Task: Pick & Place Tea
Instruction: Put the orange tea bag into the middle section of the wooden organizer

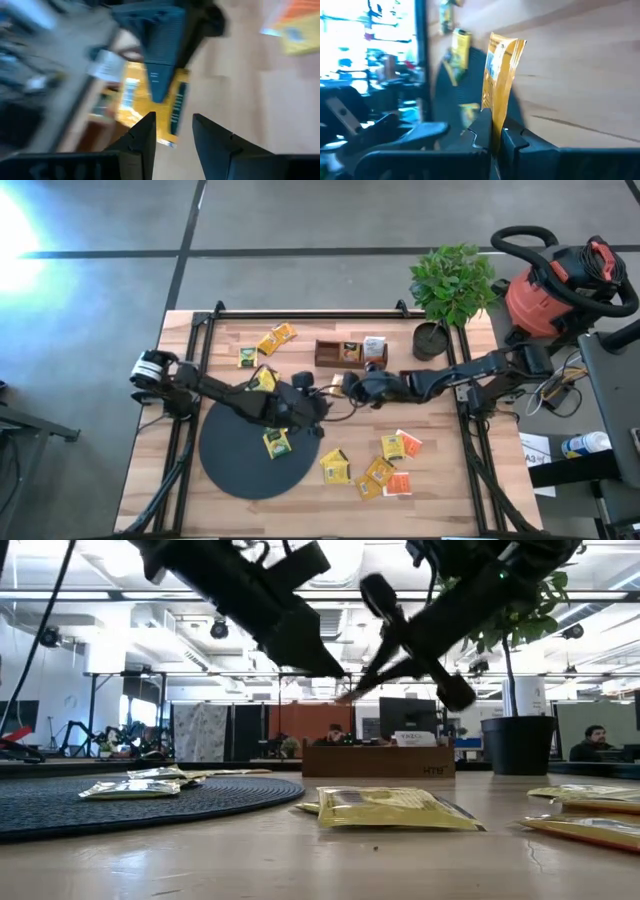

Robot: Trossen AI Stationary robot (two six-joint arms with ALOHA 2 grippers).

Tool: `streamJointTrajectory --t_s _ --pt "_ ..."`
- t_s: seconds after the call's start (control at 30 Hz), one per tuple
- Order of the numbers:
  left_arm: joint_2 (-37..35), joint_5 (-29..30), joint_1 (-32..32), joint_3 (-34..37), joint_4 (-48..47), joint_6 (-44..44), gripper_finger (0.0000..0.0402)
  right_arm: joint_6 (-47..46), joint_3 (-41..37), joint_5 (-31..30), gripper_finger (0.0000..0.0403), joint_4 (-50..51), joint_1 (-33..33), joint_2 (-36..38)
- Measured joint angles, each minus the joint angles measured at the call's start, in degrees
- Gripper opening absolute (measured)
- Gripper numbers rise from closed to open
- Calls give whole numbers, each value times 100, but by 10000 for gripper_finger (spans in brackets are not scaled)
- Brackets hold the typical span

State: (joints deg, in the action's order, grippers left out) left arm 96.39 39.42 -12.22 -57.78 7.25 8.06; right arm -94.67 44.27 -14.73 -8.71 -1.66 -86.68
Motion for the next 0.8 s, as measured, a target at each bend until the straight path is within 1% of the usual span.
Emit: streamJointTrajectory --t_s 0.03,0.17,0.37,0.6,0.7,0.8 --pt "-2 158 -13 -1 22 69 124 -47 0 14 9 -106 34 32" --pt "8 312 18 -2 -14 181 124 -141 42 108 9 -263 102 100" --pt "8 326 74 -2 71 190 124 -416 126 51 8 -279 93 101" --pt "8 322 178 -4 81 255 124 -479 142 95 8 -494 81 108" --pt "8 378 222 -4 72 393 114 -518 140 188 8 -496 75 108" --pt "8 579 245 -4 69 523 91 -547 144 343 8 -520 64 110"
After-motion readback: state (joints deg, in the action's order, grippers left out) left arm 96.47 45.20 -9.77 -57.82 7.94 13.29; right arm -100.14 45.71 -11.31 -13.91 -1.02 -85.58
